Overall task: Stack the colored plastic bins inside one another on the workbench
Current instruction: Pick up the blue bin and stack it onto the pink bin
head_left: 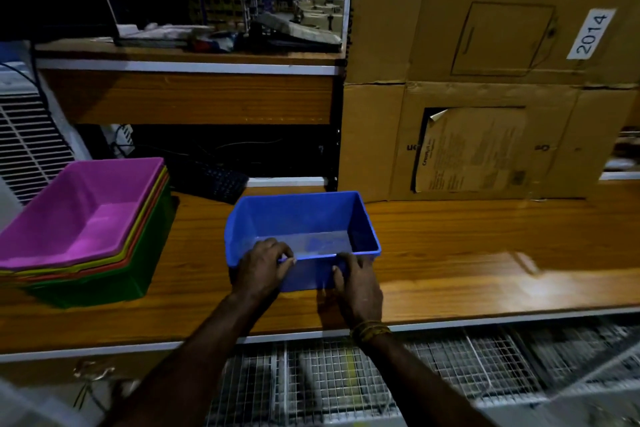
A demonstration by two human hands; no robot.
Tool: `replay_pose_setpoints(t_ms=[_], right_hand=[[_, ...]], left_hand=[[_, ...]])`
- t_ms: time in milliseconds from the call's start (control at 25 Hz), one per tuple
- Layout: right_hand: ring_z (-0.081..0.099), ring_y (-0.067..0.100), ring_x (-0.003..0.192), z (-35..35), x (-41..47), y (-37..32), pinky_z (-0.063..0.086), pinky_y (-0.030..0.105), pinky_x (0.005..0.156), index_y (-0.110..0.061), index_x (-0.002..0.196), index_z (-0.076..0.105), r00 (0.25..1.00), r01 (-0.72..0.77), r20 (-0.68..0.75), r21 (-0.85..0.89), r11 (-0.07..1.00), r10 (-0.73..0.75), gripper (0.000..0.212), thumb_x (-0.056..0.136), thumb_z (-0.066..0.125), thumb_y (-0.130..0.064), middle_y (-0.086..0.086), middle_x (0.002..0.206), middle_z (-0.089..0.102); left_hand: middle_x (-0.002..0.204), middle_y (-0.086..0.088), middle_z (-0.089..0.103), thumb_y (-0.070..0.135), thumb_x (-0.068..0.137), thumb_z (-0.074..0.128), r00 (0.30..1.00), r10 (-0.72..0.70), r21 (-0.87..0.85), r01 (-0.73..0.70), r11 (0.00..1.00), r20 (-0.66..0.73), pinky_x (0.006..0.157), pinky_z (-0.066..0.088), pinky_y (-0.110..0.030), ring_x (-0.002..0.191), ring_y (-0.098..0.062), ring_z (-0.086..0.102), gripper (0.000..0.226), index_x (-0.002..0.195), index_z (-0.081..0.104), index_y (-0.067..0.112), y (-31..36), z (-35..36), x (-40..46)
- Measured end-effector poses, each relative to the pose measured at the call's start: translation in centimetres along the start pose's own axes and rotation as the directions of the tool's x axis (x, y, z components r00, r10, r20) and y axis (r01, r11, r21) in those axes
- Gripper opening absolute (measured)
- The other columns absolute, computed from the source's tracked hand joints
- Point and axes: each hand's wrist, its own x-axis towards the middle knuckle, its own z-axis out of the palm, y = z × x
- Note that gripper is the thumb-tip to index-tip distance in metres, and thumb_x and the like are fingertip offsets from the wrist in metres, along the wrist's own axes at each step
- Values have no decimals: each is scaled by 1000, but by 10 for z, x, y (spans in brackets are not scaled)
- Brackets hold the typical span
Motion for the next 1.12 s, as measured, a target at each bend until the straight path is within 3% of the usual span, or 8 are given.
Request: replay_pose_setpoints(t_ms=[120,240,440,560,680,840,1000,1120], right_hand=[[58,33,108,5,6,-8,52,44,85,-24,124,52,998,-60,20,165,985,57,35,94,53,-42,11,124,50],[55,35,113,4,14,-12,47,40,90,-16,131,48,991,-131,10,281,951,133,45,93,57,-38,15,131,44],[35,34,138,13,21,-12,38,38,102,-3,152,13,973,-223,40,437,871,229,89,87,68,-28,20,156,25],[33,36,142,14,26,-15,40,40,105,1,152,5,965,-260,90,403,877,245,93,84,66,-17,19,161,16],[44,38,133,9,39,-7,42,39,101,3,150,15,965,-263,124,402,877,232,86,81,65,-8,21,156,29],[57,41,117,2,58,17,48,42,91,0,142,34,976,-205,152,388,899,157,70,79,63,-8,21,139,51],[66,37,92,-2,72,35,51,41,74,-14,139,46,987,-120,144,390,913,68,59,81,60,-12,17,109,69],[68,30,92,-4,76,36,57,45,78,-22,133,56,988,-84,152,461,883,15,46,88,56,-12,11,111,71]], left_hand=[[87,3,63,32,85,60,1000,26,-52,-26,998,2,73,49,-35,89,-21,61,9,89,66,27,17,12,-9],[100,-1,71,30,86,48,999,-14,-187,4,982,-52,83,52,-35,97,-23,65,29,102,70,20,35,22,-17],[111,-5,68,17,90,47,981,-100,-374,30,927,-168,86,45,-23,101,-16,62,34,118,66,15,73,23,-34],[111,-5,64,17,88,46,980,-143,-429,70,901,-140,84,43,-20,101,-16,61,38,122,63,18,86,26,-37],[123,-7,59,22,85,53,972,-209,-257,174,950,-112,94,46,-35,114,-26,58,39,123,62,20,79,29,-34],[151,-18,36,35,85,62,896,-436,128,444,887,-86,115,20,-53,144,-37,28,56,139,49,25,55,24,-29],[151,-18,30,42,87,59,844,-532,170,535,828,-69,114,22,-54,140,-37,29,65,145,39,22,39,11,-23],[145,-18,37,41,87,58,823,-568,187,559,808,-4,110,29,-49,132,-38,39,64,145,38,21,33,4,-19]])
